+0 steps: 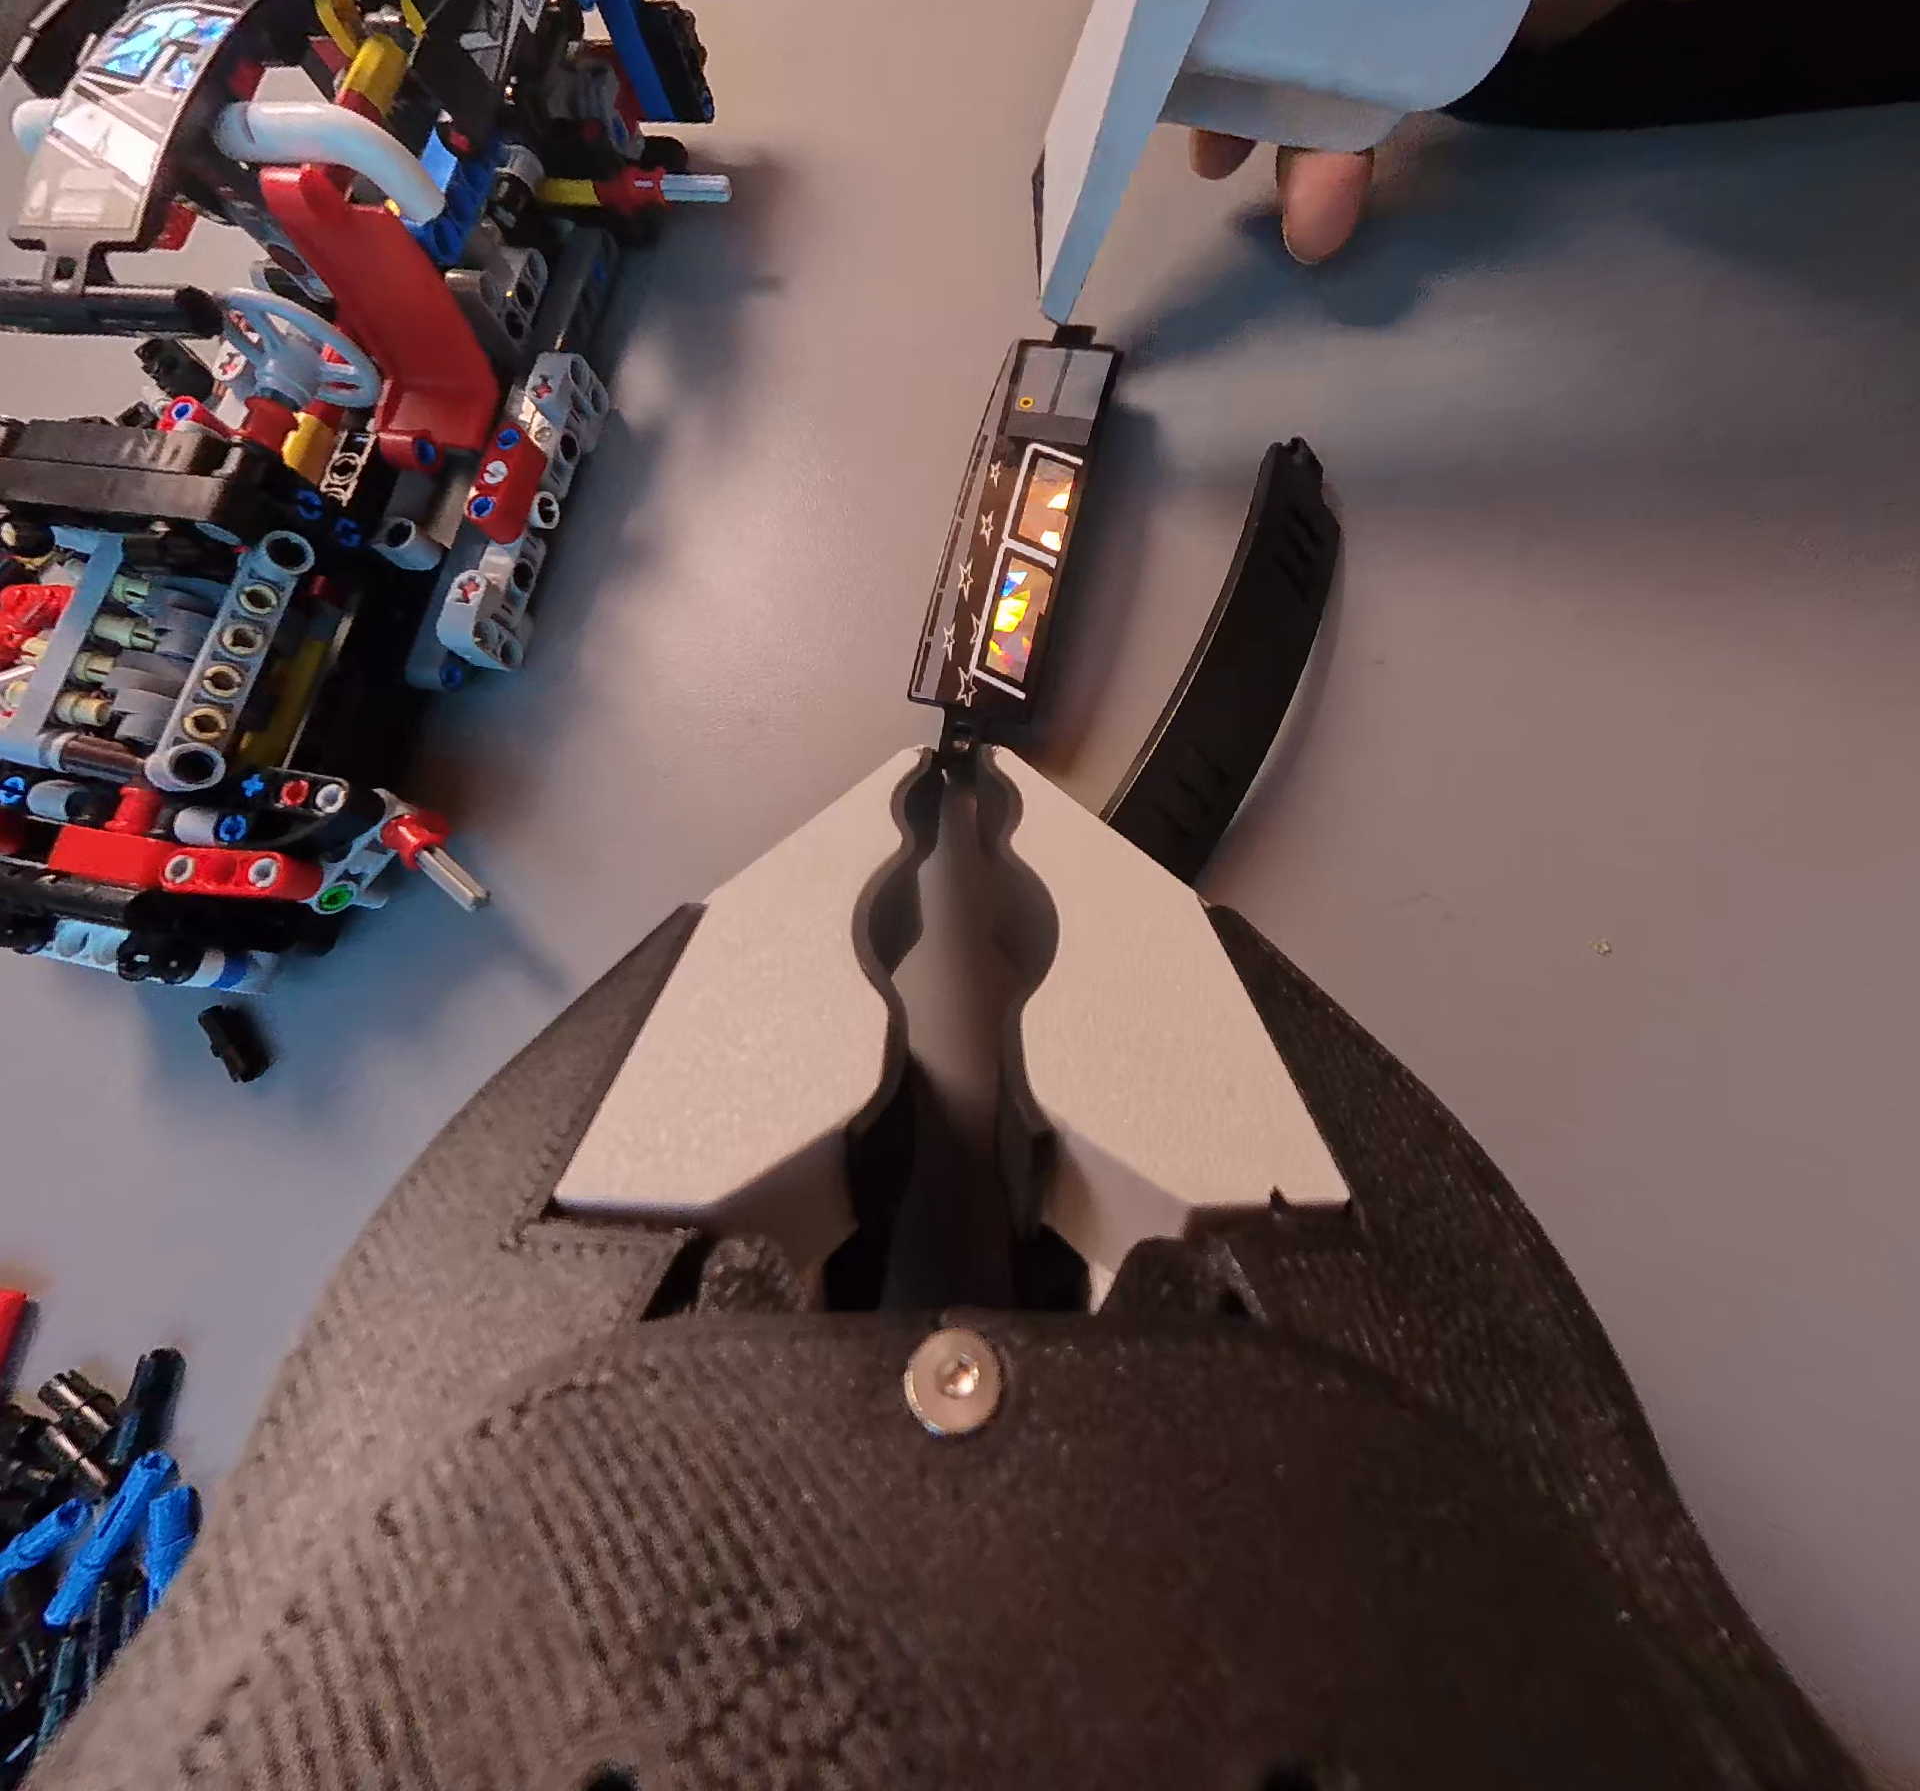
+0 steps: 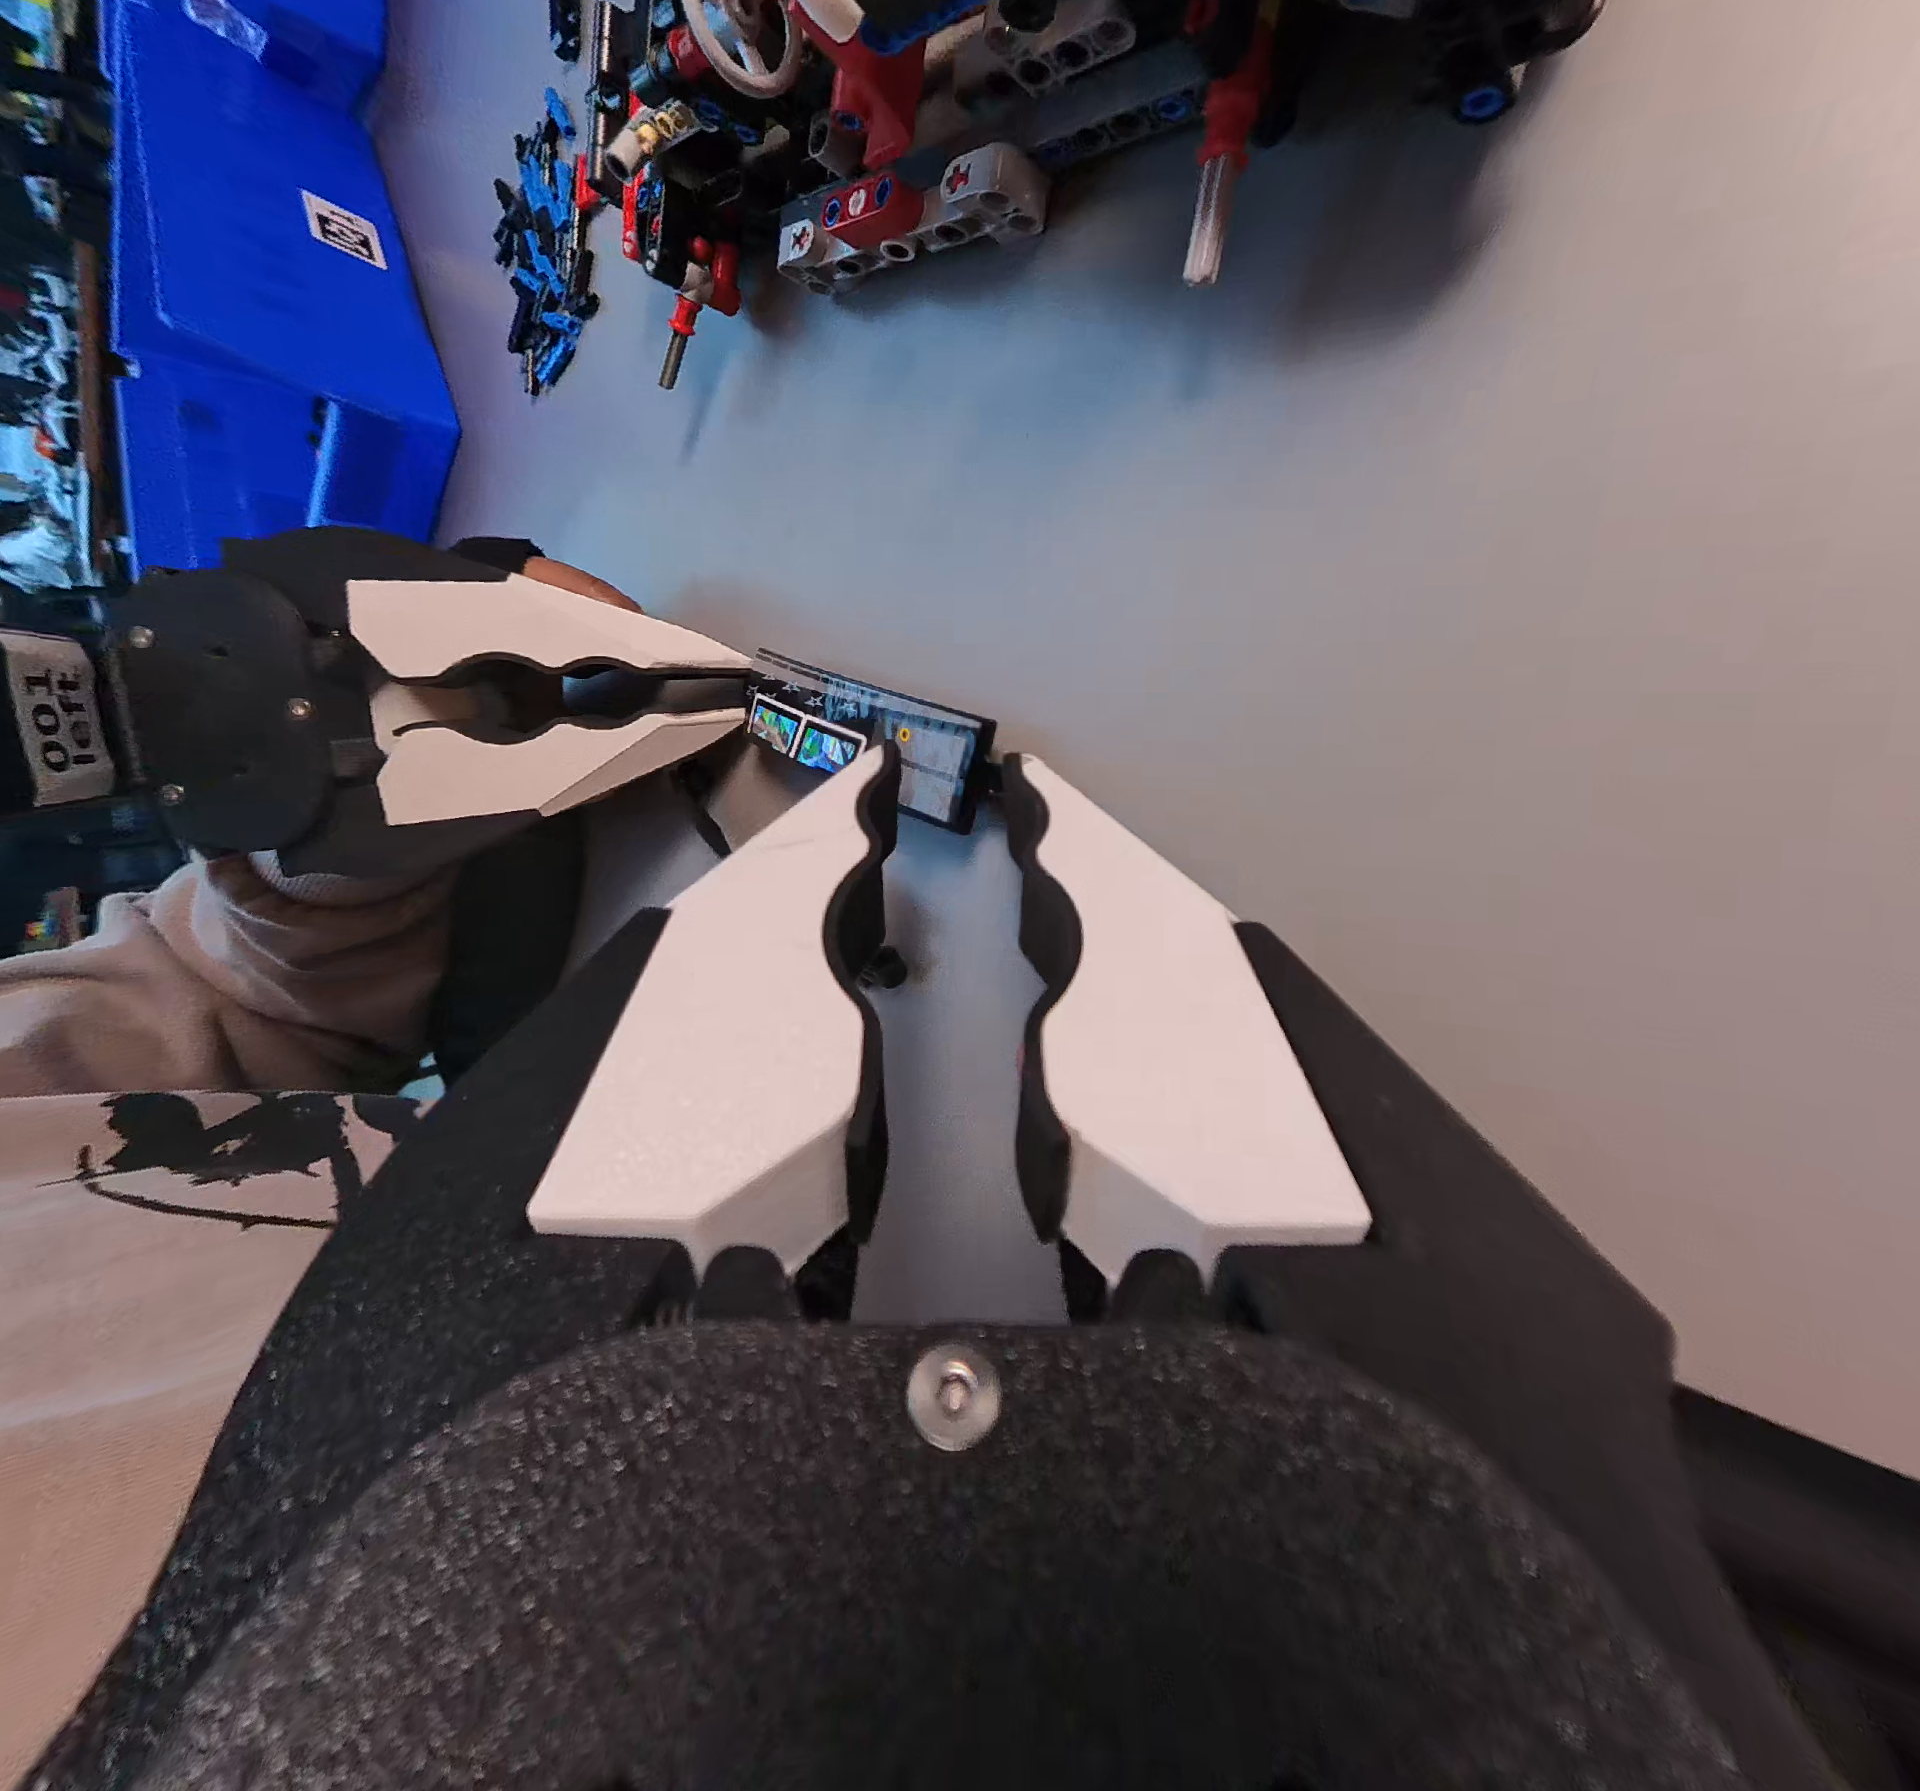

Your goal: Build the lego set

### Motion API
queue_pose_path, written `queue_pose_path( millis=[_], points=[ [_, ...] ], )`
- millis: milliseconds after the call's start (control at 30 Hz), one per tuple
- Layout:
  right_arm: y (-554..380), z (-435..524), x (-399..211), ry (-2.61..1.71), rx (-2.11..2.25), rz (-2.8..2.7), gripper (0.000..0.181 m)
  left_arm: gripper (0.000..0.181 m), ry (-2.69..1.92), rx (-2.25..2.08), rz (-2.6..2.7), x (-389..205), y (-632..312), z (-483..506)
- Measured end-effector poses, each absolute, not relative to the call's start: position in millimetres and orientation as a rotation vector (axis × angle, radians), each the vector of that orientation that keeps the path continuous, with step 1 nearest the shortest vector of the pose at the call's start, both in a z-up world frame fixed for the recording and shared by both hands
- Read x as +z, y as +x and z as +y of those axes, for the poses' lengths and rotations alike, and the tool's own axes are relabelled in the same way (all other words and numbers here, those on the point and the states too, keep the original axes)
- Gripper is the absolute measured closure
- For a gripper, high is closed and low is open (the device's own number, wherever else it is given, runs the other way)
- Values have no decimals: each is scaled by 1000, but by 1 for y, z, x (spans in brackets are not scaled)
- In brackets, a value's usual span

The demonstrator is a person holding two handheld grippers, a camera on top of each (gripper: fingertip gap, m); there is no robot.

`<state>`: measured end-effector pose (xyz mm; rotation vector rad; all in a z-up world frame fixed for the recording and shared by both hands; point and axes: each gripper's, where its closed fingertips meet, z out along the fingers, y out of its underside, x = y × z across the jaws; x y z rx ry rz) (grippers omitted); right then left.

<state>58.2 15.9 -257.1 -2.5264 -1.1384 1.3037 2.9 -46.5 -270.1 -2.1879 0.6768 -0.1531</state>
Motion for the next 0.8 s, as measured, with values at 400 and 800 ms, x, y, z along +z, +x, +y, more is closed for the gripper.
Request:
queue_pose_path(
  millis=[400, 800],
  points=[
    [62, 37, -246, -2099, 1071, -1446, 175, 177, -2181, -155, 695, -270, 4, -47],
    [53, 19, -262, -2024, 1019, -1665, 181, 177, -2179, -156, 699, -270, 4, -47]
  ],
)
